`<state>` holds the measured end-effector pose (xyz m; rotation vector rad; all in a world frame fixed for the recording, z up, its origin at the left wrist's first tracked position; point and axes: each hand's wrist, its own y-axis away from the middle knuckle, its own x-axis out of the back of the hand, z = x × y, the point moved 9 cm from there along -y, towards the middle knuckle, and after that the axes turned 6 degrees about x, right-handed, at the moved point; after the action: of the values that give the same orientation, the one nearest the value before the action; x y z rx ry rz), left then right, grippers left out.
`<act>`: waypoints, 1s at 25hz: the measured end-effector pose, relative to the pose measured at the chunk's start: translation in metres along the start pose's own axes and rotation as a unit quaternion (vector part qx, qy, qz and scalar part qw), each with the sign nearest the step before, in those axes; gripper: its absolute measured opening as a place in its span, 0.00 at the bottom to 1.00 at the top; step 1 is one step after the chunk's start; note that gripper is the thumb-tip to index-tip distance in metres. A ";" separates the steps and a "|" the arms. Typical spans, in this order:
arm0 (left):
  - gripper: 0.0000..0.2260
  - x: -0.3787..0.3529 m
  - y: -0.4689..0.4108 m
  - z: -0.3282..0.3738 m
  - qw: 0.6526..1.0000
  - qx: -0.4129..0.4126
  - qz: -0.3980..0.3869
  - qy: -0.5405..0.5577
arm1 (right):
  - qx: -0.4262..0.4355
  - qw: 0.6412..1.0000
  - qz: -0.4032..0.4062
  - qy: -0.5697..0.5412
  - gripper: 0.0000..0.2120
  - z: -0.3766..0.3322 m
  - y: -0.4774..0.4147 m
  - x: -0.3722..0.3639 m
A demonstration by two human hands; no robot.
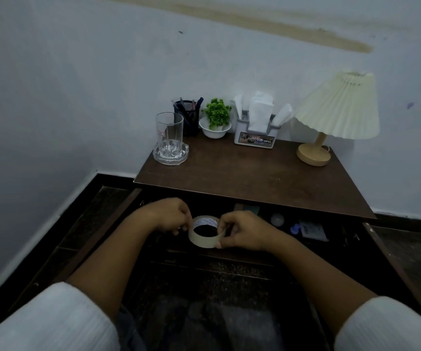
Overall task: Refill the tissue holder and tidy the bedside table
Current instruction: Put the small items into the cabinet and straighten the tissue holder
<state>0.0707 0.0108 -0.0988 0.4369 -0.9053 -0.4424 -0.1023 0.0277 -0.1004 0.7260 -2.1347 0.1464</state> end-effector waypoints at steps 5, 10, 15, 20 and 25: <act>0.09 -0.036 -0.046 -0.022 0.999 0.026 0.016 -0.012 | -0.091 0.991 0.088 -0.044 0.10 0.052 -0.019 -0.036; 0.19 -0.054 -0.081 -0.033 0.978 0.086 0.034 0.189 | -0.184 0.955 0.171 -0.158 0.17 0.087 -0.039 -0.053; 0.21 -0.067 -0.102 -0.031 0.935 0.077 0.046 0.344 | -0.181 0.943 0.123 -0.252 0.31 0.089 -0.046 -0.066; 0.20 -0.069 -0.108 -0.024 0.884 0.078 0.068 0.456 | -0.133 0.985 0.113 -0.002 0.23 0.089 -0.046 -0.054; 0.23 -0.081 -0.119 -0.029 0.860 0.091 0.047 0.501 | -0.088 0.984 0.016 0.152 0.28 0.088 -0.047 -0.070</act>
<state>0.0289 -0.0390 -0.2307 0.6957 0.0577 0.0058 -0.1054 -0.0104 -0.2167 0.5287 -1.8410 0.0777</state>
